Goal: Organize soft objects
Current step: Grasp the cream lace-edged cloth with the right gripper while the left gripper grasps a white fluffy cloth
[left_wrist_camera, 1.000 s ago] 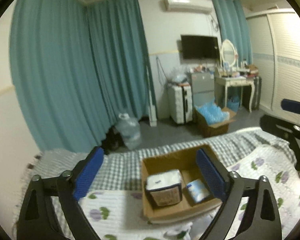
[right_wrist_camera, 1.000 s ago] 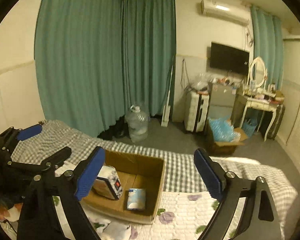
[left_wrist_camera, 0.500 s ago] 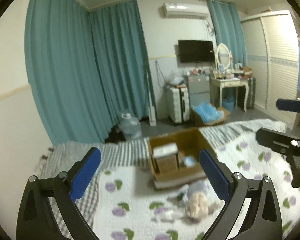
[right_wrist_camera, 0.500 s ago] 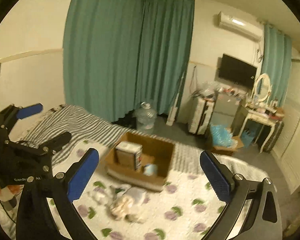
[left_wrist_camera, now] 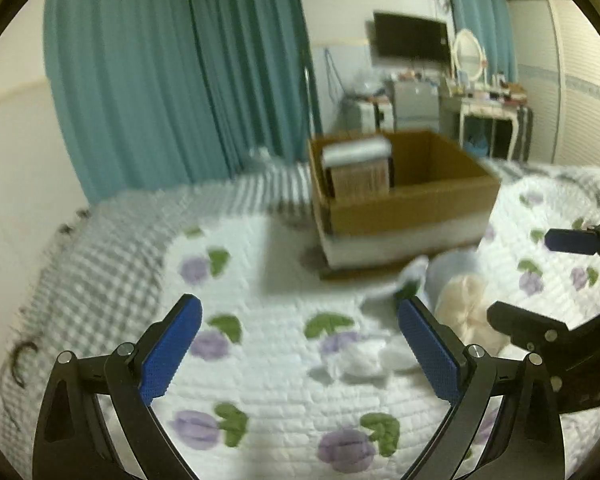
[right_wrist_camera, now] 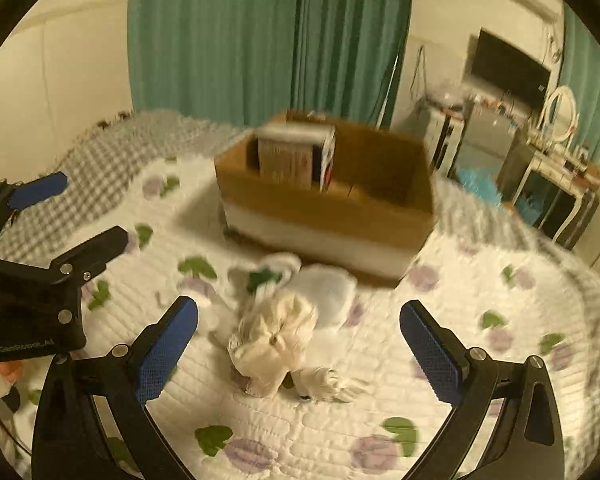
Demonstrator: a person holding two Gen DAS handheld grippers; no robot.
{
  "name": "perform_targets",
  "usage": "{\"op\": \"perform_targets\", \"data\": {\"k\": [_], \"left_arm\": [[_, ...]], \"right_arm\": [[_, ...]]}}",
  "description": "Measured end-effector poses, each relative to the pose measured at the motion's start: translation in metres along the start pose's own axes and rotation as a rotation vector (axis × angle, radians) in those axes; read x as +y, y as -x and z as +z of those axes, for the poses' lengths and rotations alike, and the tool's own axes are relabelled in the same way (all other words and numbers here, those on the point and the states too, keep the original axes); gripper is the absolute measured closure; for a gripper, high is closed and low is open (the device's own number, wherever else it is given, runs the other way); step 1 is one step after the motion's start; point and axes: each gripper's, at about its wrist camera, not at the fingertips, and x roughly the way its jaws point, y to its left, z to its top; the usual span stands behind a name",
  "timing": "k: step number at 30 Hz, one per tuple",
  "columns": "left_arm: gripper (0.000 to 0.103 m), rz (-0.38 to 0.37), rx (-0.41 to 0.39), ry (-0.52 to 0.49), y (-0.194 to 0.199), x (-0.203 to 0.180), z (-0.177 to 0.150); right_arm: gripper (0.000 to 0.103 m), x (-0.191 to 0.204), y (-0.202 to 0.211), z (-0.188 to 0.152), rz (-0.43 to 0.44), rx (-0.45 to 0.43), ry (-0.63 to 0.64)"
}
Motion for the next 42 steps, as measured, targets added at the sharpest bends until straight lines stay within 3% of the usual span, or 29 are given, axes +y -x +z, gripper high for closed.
{"op": "perform_targets", "data": {"k": [3, 8, 11, 13, 15, 18, 29, 32, 36, 42], "left_arm": [[0.002, 0.009, 0.066, -0.010, -0.024, -0.001, -0.007], [0.002, -0.020, 0.092, 0.017, -0.034, 0.004, -0.016], [0.002, -0.003, 0.101, -0.002, -0.040, 0.001, -0.021], [0.002, -0.012, 0.111, -0.011, -0.041, -0.002, -0.023], [0.002, -0.053, 0.128, -0.018, -0.041, -0.007, -0.025], [0.002, -0.113, 0.149, -0.032, -0.043, -0.014, -0.028], [0.005, -0.195, 0.236, -0.025, -0.080, -0.030, -0.033], [0.020, -0.250, 0.252, 0.015, -0.088, -0.027, -0.033], [0.057, -0.313, 0.276, 0.034, -0.089, -0.023, -0.035], [0.062, -0.282, 0.249, -0.011, -0.070, -0.024, -0.039]], "right_arm": [[0.002, 0.004, -0.024, -0.013, 0.000, 0.023, 0.014], [0.006, 0.012, -0.051, -0.022, 0.033, 0.052, 0.042], [0.026, 0.016, -0.071, -0.028, 0.039, 0.101, 0.055], [0.032, 0.015, -0.079, -0.033, 0.036, 0.121, 0.050], [0.059, 0.016, -0.080, -0.036, -0.007, 0.116, 0.066], [0.074, 0.007, -0.071, -0.034, -0.004, 0.098, 0.034], [0.076, -0.037, -0.034, -0.023, 0.010, -0.004, -0.110], [0.076, -0.043, -0.039, -0.025, 0.001, 0.011, -0.131], [0.076, -0.041, -0.040, -0.025, 0.003, 0.014, -0.125], [0.076, -0.038, -0.029, -0.026, 0.006, -0.011, -0.124]]}}
